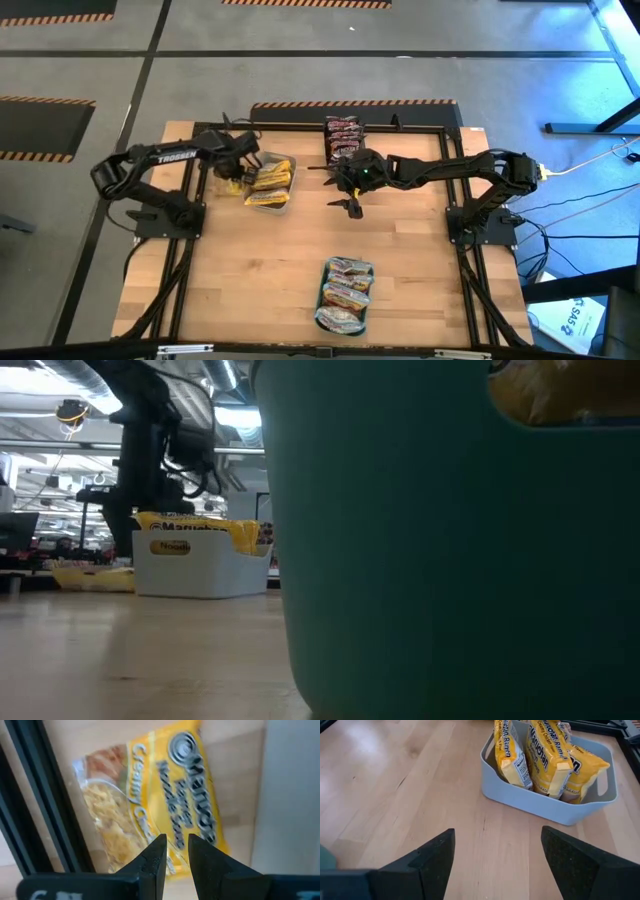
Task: Sort Maruchan noodles
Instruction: Put the yellow noodle pack into the white bin
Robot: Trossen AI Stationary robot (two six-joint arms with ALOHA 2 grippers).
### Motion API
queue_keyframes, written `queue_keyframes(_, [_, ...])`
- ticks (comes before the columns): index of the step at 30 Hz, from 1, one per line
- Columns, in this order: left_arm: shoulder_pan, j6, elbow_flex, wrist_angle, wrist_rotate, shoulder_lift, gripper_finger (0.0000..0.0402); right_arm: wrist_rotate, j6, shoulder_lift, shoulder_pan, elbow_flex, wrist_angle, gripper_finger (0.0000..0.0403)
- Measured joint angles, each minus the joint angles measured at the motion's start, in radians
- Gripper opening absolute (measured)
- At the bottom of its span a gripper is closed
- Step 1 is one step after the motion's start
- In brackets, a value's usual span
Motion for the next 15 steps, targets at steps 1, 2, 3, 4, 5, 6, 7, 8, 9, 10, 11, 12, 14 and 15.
queue_keyframes(1, [-0.025,-0.018,0.0,-0.005,-0.01,-0.002,0.0073,0.0,0.0,0.0,0.0,0.0,0.0,0.0277])
queue_keyframes(2, [-0.048,-0.031,0.0,-0.008,-0.031,-0.002,0.0073,0.0,0.0,0.0,0.0,0.0,0.0,0.0277])
queue_keyframes(3, [-0.068,-0.046,0.0,-0.012,-0.064,-0.002,0.0073,0.0,0.0,0.0,0.0,0.0,0.0,0.0277])
queue_keyframes(4, [-0.082,-0.055,-0.001,-0.015,-0.098,-0.002,0.0073,0.0,0.0,0.0,0.0,0.0,0.0,0.0277])
queue_keyframes(5, [-0.088,-0.066,-0.007,-0.008,-0.126,-0.003,0.0073,0.0,0.0,0.0,0.0,0.0,0.0,0.0277])
queue_keyframes(6, [-0.089,-0.073,-0.016,0.0,-0.143,-0.003,0.0073,0.0,0.0,0.0,0.0,0.0,0.0,0.0277])
queue_keyframes(7, [-0.089,-0.078,-0.028,0.007,-0.159,-0.003,0.0073,0.0,0.0,0.0,0.0,0.0,0.0,0.0277])
queue_keyframes(8, [-0.089,-0.085,-0.04,0.019,-0.175,-0.003,0.0073,0.0,0.0,0.0,0.0,0.0,0.0,0.0277])
queue_keyframes(9, [-0.084,-0.096,-0.054,0.037,-0.184,-0.003,0.0073,0.0,0.0,0.0,0.0,0.0,0.0,0.0277])
queue_keyframes(10, [-0.076,-0.099,-0.07,0.059,-0.185,-0.003,0.0073,0.0,0.0,0.0,0.0,0.0,0.0,0.0277])
queue_keyframes(11, [-0.071,-0.099,-0.088,0.089,-0.186,-0.003,0.0073,0.0,0.001,0.0,0.0,0.0,0.0,0.0277])
queue_keyframes(12, [-0.068,-0.099,-0.105,0.121,-0.184,-0.003,0.0073,0.0,0.004,0.0,0.0,0.0,0.0,0.0277])
queue_keyframes(14, [-0.067,-0.092,-0.132,0.182,-0.179,-0.004,0.0073,0.0,0.009,0.0,0.0,0.0,0.0,0.0277])
queue_keyframes(15, [-0.068,-0.08,-0.142,0.209,-0.179,-0.006,0.0073,0.0,0.009,0.0,0.0,0.0,0.0,0.0277])
